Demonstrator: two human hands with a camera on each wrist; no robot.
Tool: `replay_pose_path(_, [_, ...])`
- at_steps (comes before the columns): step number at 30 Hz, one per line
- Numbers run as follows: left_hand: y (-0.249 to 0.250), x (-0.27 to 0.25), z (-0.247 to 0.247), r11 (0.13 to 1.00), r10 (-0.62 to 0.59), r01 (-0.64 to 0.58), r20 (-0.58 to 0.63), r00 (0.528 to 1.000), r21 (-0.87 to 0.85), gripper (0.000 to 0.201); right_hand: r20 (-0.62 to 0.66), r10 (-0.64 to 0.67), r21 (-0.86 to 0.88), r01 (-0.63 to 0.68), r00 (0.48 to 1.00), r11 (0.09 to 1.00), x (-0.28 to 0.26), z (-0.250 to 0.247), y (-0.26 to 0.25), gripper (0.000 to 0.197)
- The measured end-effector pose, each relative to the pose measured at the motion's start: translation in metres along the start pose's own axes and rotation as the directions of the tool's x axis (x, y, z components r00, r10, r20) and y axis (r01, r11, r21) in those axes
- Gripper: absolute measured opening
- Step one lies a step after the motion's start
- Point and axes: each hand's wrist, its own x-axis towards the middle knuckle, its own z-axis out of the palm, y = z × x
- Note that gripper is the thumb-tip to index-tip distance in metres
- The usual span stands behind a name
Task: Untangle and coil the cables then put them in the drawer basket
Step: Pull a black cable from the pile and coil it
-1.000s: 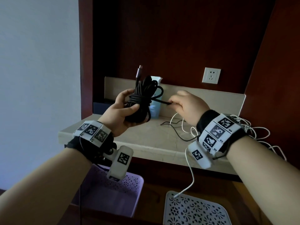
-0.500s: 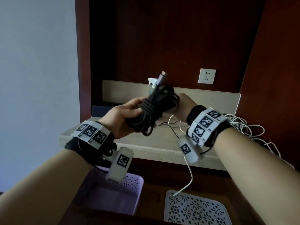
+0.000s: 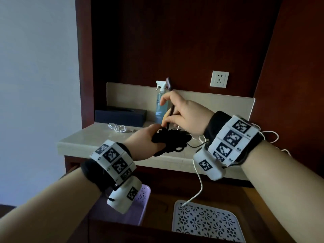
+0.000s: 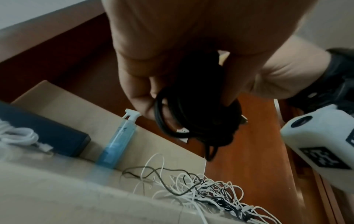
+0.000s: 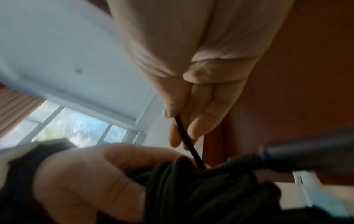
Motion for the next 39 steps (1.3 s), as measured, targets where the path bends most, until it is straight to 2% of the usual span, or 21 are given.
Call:
replay_pose_path(2, [-0.004,0.003,0.01,0.996,-0.017,0.01,-0.08,0.997,-0.089,0.037,-0.02,-0.016,0.042,0.016,1.0,0.999,-0.003,0.008,-0.006,0.031])
replay_pose_path(4, [-0.007,0.007,0.019,0.995,-0.027,0.014,-0.129,0.991,-0.097,0.038,-0.114,-0.034,0.223,0.059,0.993,0.973,-0.007,0.016,-0.002,0.033])
replay_pose_path(6, [-0.01,0.011,0.024,0.995,-0.005,-0.015,-0.201,0.979,-0.098,0.037,-0.231,-0.015,0.445,0.119,0.973,0.888,-0.013,0.026,0.004,0.031])
replay_pose_path(7, [-0.008,0.011,0.025,0.991,0.012,-0.045,-0.254,0.967,-0.124,0.033,-0.299,0.036,0.55,0.141,0.954,0.823,-0.016,0.031,0.009,0.032])
replay_pose_path(9, [-0.006,0.012,0.024,0.964,0.031,-0.125,-0.364,0.931,-0.235,0.023,-0.389,0.228,0.718,0.139,0.892,0.682,-0.023,0.041,0.019,0.04])
replay_pose_path(10, [-0.005,0.012,0.024,0.942,0.035,-0.165,-0.401,0.915,-0.294,0.023,-0.414,0.306,0.758,0.138,0.857,0.638,-0.025,0.046,0.022,0.043])
replay_pose_path(11, [-0.003,0.011,0.023,0.917,0.027,-0.19,-0.419,0.908,-0.352,0.031,-0.434,0.352,0.767,0.135,0.829,0.628,-0.024,0.05,0.024,0.046])
replay_pose_path(13, [0.0,0.01,0.025,0.845,-0.016,-0.216,-0.428,0.904,-0.49,0.044,-0.467,0.382,0.754,0.134,0.797,0.643,-0.021,0.054,0.023,0.047])
replay_pose_path(17, [-0.005,0.015,0.027,0.705,-0.099,-0.223,-0.404,0.909,-0.674,0.04,-0.508,0.42,0.769,0.177,0.752,0.614,-0.009,0.053,0.019,0.04])
replay_pose_path(19, [-0.009,0.017,0.024,0.655,-0.105,-0.199,-0.349,0.931,-0.729,0.048,-0.512,0.41,0.771,0.194,0.755,0.607,-0.005,0.05,0.019,0.04])
replay_pose_path(22, [-0.013,0.02,0.015,0.488,-0.052,-0.166,-0.218,0.975,-0.857,0.053,-0.504,0.377,0.762,0.195,0.777,0.618,-0.002,0.044,0.014,0.04])
replay_pose_path(23, [-0.013,0.02,0.013,0.463,-0.027,-0.15,-0.183,0.983,-0.873,0.054,-0.495,0.359,0.763,0.199,0.791,0.614,-0.001,0.043,0.012,0.04])
replay_pose_path(25, [-0.012,0.021,0.01,0.495,-0.006,-0.11,-0.129,0.992,-0.862,0.062,-0.455,0.321,0.791,0.211,0.831,0.574,0.002,0.043,0.007,0.038])
replay_pose_path(27, [-0.012,0.023,0.01,0.497,-0.03,-0.108,-0.141,0.99,-0.861,0.067,-0.418,0.285,0.8,0.2,0.863,0.565,0.005,0.043,0.001,0.037])
replay_pose_path(30, [-0.016,0.023,0.007,0.328,-0.092,-0.166,-0.206,0.974,-0.93,0.072,-0.384,0.297,0.848,0.206,0.874,0.488,0.007,0.04,-0.004,0.034])
replay_pose_path(34, [-0.021,0.021,0.005,0.239,0.009,-0.244,-0.249,0.968,-0.94,0.072,-0.363,0.345,0.902,0.233,0.866,0.364,0.008,0.033,-0.007,0.027])
replay_pose_path(37, [-0.021,0.021,0.003,0.185,0.083,-0.292,-0.281,0.956,-0.939,0.074,-0.359,0.349,0.911,0.243,0.866,0.334,0.007,0.028,-0.014,0.018])
replay_pose_path(39, [-0.022,0.022,0.0,0.157,0.095,-0.317,-0.305,0.948,-0.935,0.079,-0.336,0.358,0.914,0.21,0.871,0.348,0.005,0.025,-0.016,0.012])
